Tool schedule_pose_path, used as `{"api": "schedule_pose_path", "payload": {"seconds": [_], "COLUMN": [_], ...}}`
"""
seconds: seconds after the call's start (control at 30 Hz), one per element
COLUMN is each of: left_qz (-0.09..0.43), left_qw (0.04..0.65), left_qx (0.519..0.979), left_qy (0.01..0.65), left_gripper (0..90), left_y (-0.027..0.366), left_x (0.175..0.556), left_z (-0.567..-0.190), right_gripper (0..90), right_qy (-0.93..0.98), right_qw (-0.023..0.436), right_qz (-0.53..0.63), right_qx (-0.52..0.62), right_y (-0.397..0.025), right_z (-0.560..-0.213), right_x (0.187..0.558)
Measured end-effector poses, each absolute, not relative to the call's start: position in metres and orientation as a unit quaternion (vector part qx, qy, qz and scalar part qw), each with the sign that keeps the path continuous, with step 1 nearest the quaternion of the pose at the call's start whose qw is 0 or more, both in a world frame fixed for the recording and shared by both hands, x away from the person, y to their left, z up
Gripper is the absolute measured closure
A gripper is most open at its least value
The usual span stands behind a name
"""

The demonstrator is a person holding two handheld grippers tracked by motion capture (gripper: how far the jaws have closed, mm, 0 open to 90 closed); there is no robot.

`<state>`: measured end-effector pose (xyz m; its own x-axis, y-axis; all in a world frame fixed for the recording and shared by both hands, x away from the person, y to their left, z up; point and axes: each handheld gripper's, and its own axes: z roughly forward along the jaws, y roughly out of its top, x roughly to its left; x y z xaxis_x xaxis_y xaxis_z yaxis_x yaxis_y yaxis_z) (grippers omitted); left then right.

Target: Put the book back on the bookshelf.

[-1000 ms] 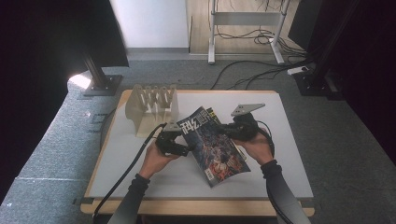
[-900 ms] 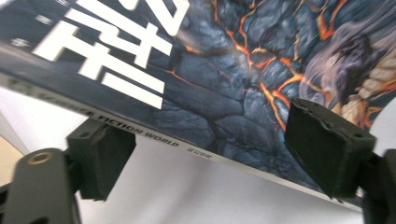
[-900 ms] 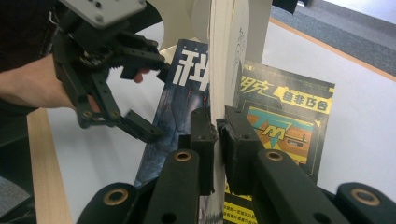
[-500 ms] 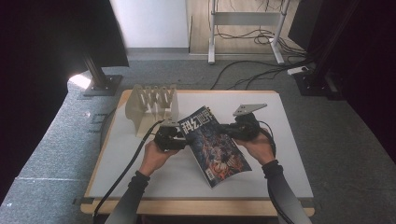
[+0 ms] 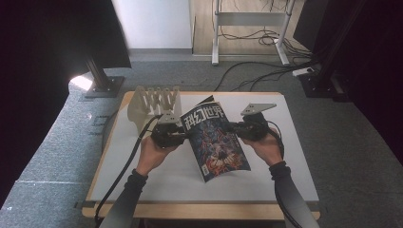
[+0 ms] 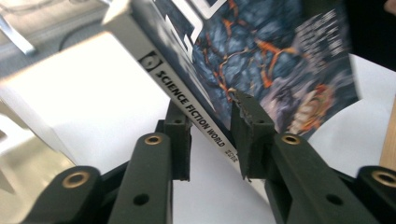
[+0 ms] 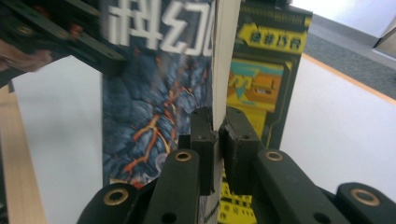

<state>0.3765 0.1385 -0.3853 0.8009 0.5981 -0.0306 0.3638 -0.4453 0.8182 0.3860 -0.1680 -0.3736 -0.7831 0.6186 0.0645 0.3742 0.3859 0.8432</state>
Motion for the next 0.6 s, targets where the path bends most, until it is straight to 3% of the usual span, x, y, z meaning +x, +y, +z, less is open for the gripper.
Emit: {"api": "schedule_pose_path", "payload": {"seconds": [0.37,0.6], "left_qz": [0.207,0.197], "left_qw": [0.439,0.444], "left_qx": [0.844,0.847], "left_qy": [0.229,0.216], "left_gripper": [81.6,80.2], "left_y": [0.134,0.129], "left_x": [0.356,0.354], "left_z": [-0.361,-0.364], "right_gripper": [82.0,81.8], "right_qy": [0.806,0.801], "right_qw": [0.174,0.165], "right_qz": [0.475,0.478], "right_qx": [0.306,0.319], "right_y": [-0.175,-0.185], "right_z": [-0.376,-0.39], "right_x": [0.383,0.385]}}
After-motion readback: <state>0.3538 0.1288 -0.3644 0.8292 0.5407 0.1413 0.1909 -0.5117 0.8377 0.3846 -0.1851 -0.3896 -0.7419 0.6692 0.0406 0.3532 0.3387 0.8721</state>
